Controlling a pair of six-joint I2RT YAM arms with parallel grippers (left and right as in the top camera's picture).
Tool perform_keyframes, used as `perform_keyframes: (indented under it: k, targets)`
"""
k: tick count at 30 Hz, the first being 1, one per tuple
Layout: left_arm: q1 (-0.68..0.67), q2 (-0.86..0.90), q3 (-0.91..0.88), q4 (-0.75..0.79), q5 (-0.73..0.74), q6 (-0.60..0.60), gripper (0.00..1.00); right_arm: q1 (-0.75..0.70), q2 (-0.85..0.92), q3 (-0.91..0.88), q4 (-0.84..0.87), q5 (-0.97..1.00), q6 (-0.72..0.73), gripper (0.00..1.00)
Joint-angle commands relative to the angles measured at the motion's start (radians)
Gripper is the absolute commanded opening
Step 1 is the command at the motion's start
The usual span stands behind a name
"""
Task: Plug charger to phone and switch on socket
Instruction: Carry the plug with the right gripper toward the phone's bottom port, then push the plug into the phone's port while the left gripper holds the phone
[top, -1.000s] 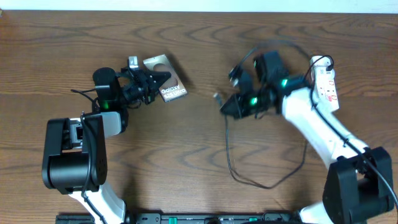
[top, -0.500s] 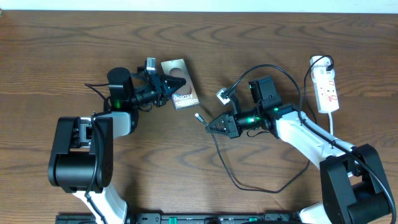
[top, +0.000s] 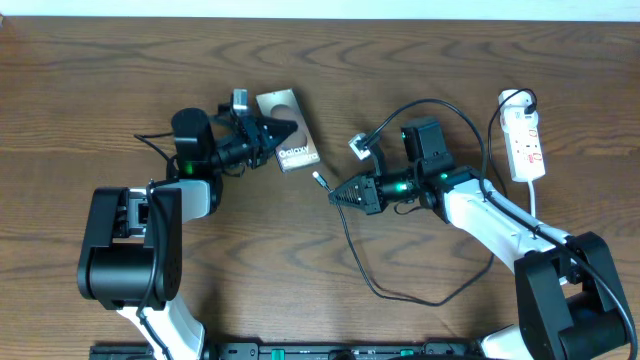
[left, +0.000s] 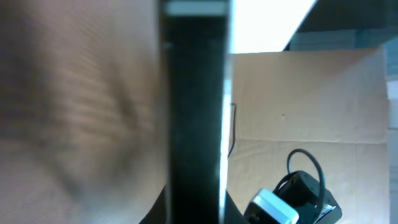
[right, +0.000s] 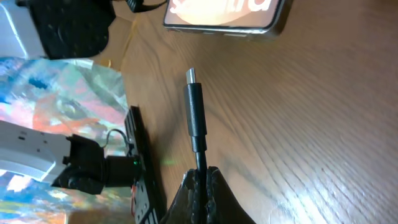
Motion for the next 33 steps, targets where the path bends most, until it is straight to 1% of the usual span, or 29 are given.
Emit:
perform_keyframes:
  k: [1, 3, 7, 11, 19, 27, 33]
  targets:
    - [-0.018, -0.009, 0.021, 0.055, -0.061, -0.051, 0.08, 0.006, -0.019, -0.01, 0.039, -0.035, 0.067, 0.01]
    - [-0.023, -0.009, 0.021, 0.058, -0.117, -0.101, 0.07, 0.006, -0.009, -0.016, 0.087, -0.036, 0.106, 0.01]
    - [-0.031, -0.008, 0.021, 0.091, -0.149, -0.107, 0.07, 0.005, 0.024, -0.031, 0.205, -0.065, 0.167, 0.01]
    - [-0.031, -0.005, 0.021, 0.102, -0.192, -0.147, 0.08, 0.005, 0.066, -0.033, 0.29, -0.084, 0.231, 0.01]
    - [-0.031, 0.01, 0.021, 0.11, -0.214, -0.184, 0.08, 0.005, 0.119, -0.033, 0.439, -0.159, 0.348, 0.01]
    - [-0.031, 0.012, 0.021, 0.111, -0.207, -0.198, 0.07, 0.005, 0.119, -0.035, 0.457, -0.158, 0.367, 0.01]
    - [-0.031, 0.012, 0.021, 0.162, -0.203, -0.198, 0.08, -0.023, 0.119, -0.056, 0.458, -0.136, 0.409, 0.01]
